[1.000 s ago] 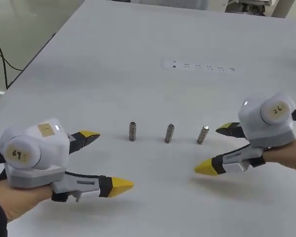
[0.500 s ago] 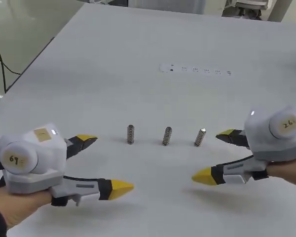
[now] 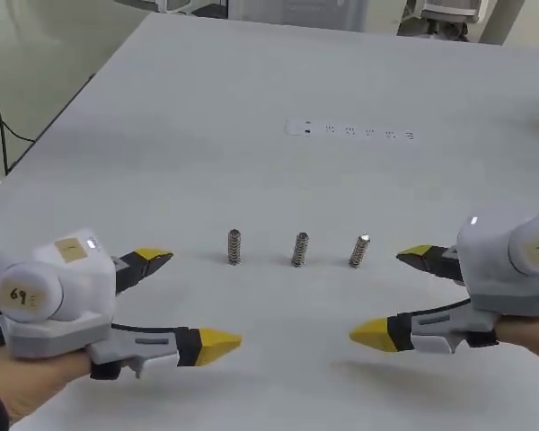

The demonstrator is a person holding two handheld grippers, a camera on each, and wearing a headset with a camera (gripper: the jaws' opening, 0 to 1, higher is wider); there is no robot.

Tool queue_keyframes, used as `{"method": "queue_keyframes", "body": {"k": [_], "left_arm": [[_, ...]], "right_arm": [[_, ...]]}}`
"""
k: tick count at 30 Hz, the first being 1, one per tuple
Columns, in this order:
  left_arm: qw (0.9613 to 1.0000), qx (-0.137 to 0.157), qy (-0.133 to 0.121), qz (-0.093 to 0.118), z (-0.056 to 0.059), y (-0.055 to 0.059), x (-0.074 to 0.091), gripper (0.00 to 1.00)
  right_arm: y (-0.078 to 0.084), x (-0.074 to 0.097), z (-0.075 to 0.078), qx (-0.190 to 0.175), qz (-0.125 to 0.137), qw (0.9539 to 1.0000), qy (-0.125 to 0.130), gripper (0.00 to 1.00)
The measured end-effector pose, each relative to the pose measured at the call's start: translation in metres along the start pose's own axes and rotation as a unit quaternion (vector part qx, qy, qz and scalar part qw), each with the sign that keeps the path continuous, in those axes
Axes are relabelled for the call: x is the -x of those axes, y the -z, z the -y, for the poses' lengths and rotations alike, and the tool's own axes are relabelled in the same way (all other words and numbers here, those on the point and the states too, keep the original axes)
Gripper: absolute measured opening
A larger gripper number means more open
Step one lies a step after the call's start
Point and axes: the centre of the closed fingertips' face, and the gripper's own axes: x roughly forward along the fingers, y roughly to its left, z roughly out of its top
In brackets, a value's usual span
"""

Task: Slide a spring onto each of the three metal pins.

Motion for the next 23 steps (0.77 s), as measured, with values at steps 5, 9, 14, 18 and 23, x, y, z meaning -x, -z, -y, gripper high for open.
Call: {"method": "queue_keyframes", "body": {"k": [5,9,14,18,23], "left_arm": [[1.0,0.001,-0.003,0.003,0.001,-0.001,0.003,0.86],[1.0,0.004,-0.005,0.005,0.003,0.0,0.006,0.86],[0.9999,0.01,-0.01,0.007,0.001,0.002,0.01,0.86],[0.9998,0.015,-0.012,0.009,0.0,0.002,0.011,0.86],[0.9998,0.016,-0.013,0.008,0.001,0.003,0.011,0.86]], "right_arm": [[0.0,0.005,-0.002,-0.001,0.007,1.0,0.006,0.84],[-0.002,0.011,-0.005,-0.009,0.02,0.9997,0.011,0.84],[-0.001,0.018,-0.006,-0.012,0.031,0.9992,0.021,0.85],[0.001,0.025,-0.003,-0.025,0.046,0.9981,0.031,0.87],[0.005,0.028,-0.005,-0.023,0.053,0.9978,0.033,0.89]]}}
